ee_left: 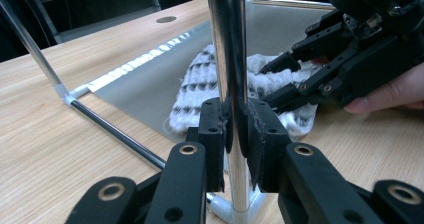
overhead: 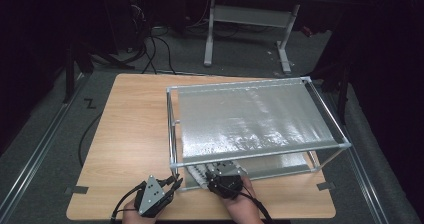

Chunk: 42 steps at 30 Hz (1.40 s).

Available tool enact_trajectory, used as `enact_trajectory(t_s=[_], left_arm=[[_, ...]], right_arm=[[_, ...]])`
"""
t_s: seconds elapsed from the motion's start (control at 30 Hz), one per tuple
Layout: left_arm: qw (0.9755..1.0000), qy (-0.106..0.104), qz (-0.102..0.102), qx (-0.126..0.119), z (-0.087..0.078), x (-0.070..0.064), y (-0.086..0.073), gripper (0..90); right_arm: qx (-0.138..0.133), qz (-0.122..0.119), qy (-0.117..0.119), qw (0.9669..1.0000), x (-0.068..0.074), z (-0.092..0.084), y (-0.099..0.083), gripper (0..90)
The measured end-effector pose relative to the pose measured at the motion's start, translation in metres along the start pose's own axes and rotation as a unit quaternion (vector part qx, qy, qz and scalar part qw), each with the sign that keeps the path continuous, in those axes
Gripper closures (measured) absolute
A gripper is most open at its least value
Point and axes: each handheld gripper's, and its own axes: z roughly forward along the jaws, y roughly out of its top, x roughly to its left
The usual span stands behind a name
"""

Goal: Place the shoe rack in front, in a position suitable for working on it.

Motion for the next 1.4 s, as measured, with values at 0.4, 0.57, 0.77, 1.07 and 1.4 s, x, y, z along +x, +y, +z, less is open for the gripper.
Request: enact_trajectory(t_s=[0.4,0.57,0.77,1.07,1.4], left_arm=[[1.0000,-0.003,-0.008,0.004,0.001,0.001,0.000,78.4],[0.9999,-0.007,-0.011,0.006,0.001,0.001,-0.001,78.4],[0.9998,-0.010,-0.013,0.009,0.001,0.002,-0.001,78.8],[0.9998,-0.009,-0.012,0.010,0.001,0.002,-0.001,79.1],[0.9998,-0.011,-0.011,0.010,0.001,0.002,-0.001,79.0]], right_arm=[[0.009,0.034,-0.039,0.9986,-0.051,-0.012,-0.020,46.8],[0.015,0.067,-0.059,0.9959,-0.079,-0.019,-0.031,46.4],[0.019,0.088,-0.082,0.9926,-0.104,-0.029,-0.045,46.1],[0.022,0.110,-0.120,0.9865,-0.142,-0.044,-0.065,45.2],[0.024,0.152,-0.179,0.9717,-0.188,-0.068,-0.094,45.1]])
